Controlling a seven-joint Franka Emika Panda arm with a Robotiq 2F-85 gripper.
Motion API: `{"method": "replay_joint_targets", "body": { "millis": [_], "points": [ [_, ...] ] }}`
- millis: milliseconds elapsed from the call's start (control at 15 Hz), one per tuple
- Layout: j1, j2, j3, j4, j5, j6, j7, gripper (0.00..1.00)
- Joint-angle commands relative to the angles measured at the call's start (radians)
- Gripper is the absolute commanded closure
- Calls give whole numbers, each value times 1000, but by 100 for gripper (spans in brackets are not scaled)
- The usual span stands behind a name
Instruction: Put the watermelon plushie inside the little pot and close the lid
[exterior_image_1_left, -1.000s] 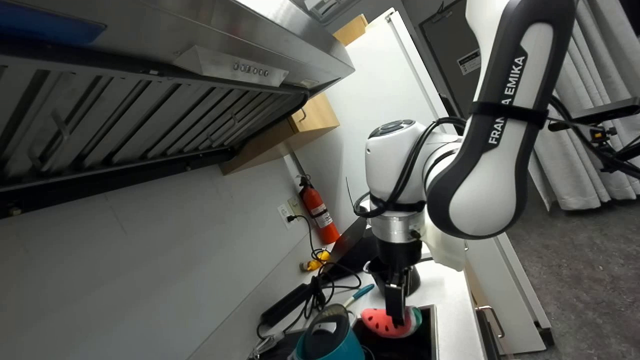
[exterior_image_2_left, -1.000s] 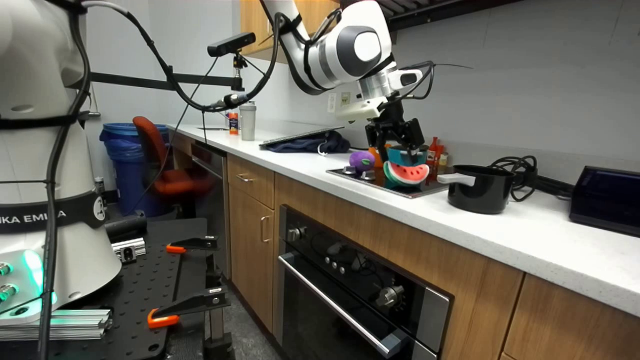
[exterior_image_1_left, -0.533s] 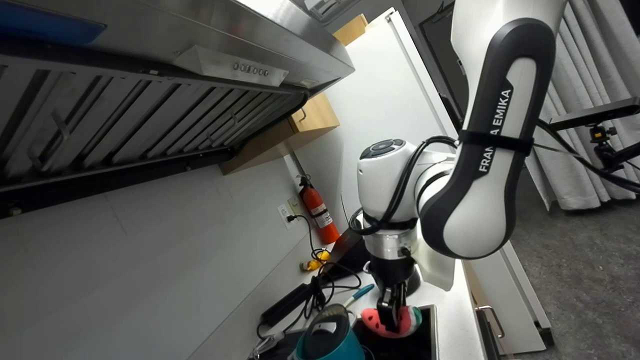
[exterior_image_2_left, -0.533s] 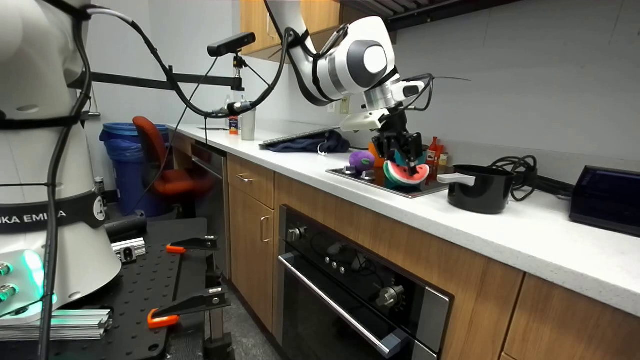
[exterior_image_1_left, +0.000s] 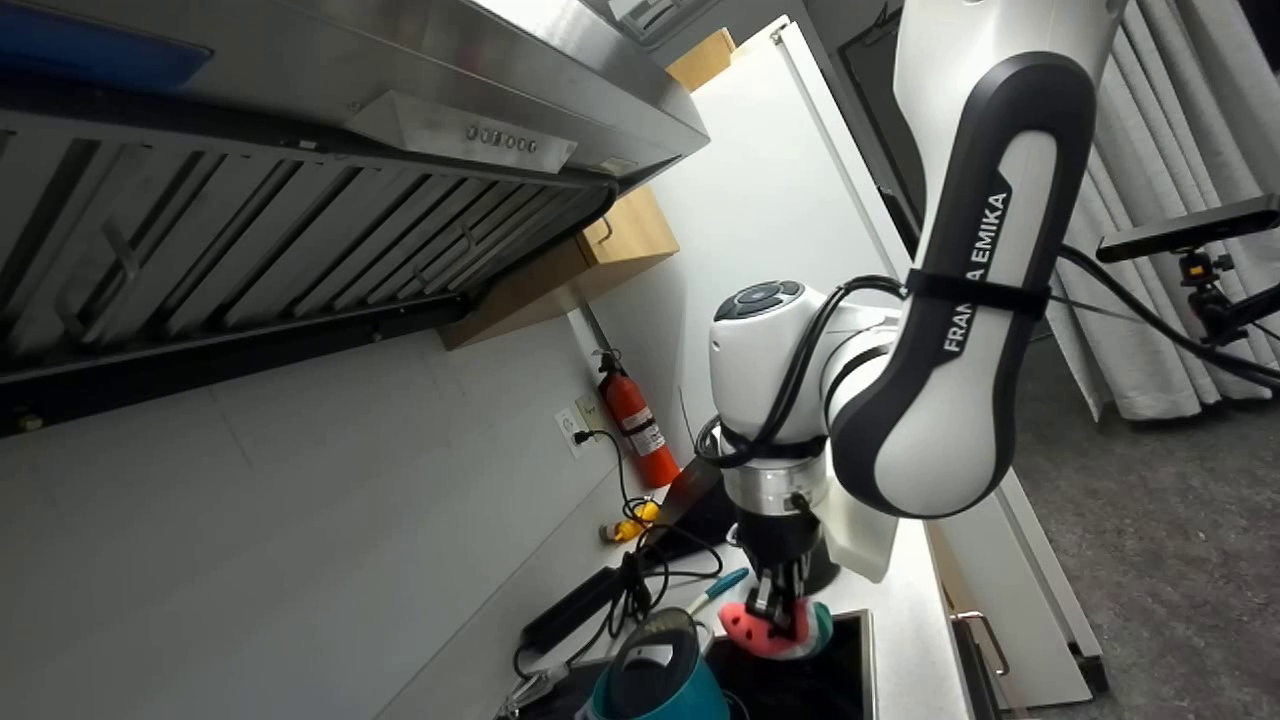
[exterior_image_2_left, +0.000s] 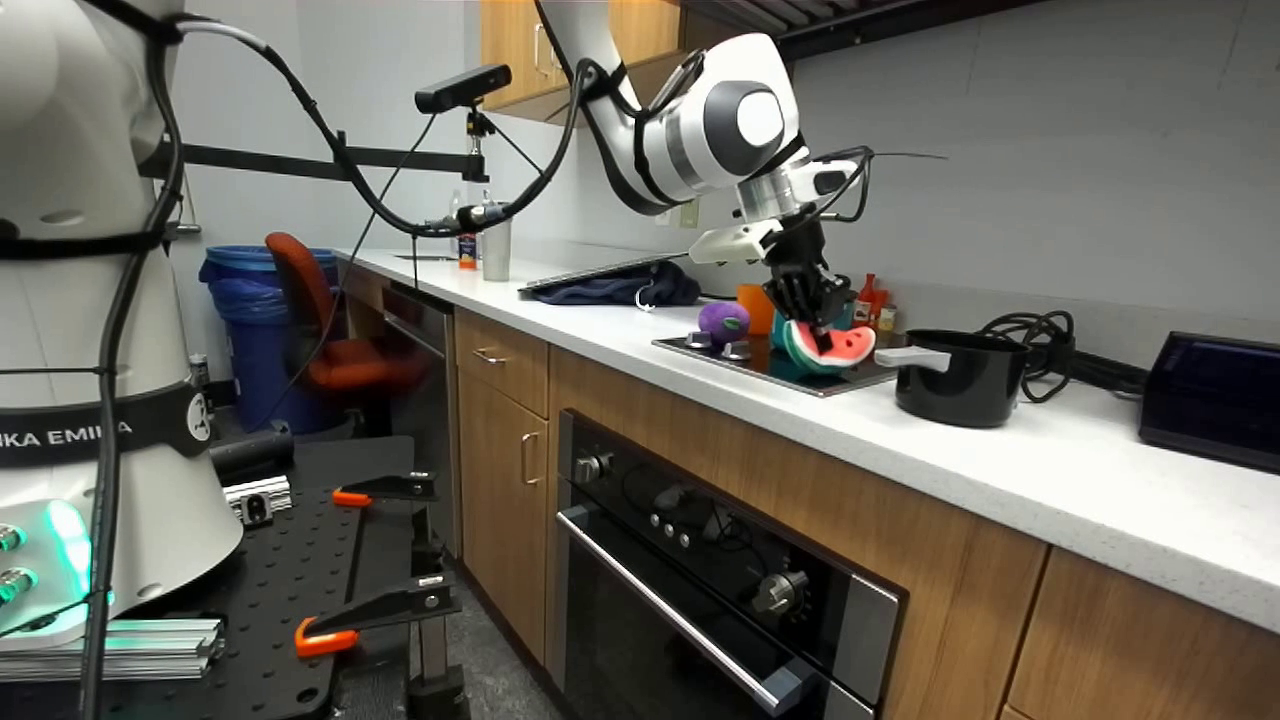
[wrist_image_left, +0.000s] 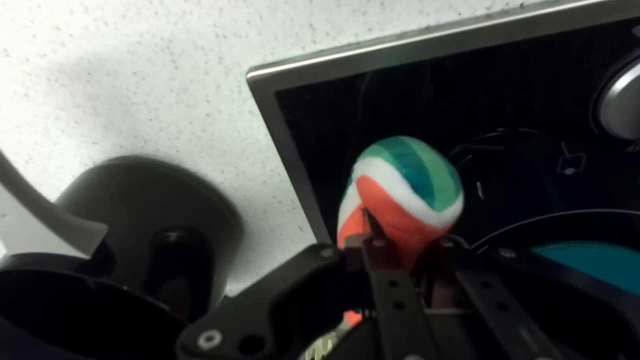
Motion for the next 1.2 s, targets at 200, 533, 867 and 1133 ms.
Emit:
{"method": "replay_joint_targets", "body": {
  "millis": [200,533,867,1133],
  "points": [
    [79,-98,-68,-30,-69,49,110,98],
    [141,-200,-189,-36,-289,31,284,98],
    [135,-258,-267,-40,-538,2,470,98],
    [123,-252,-294,-66,-609,8,548,98]
  ]
}}
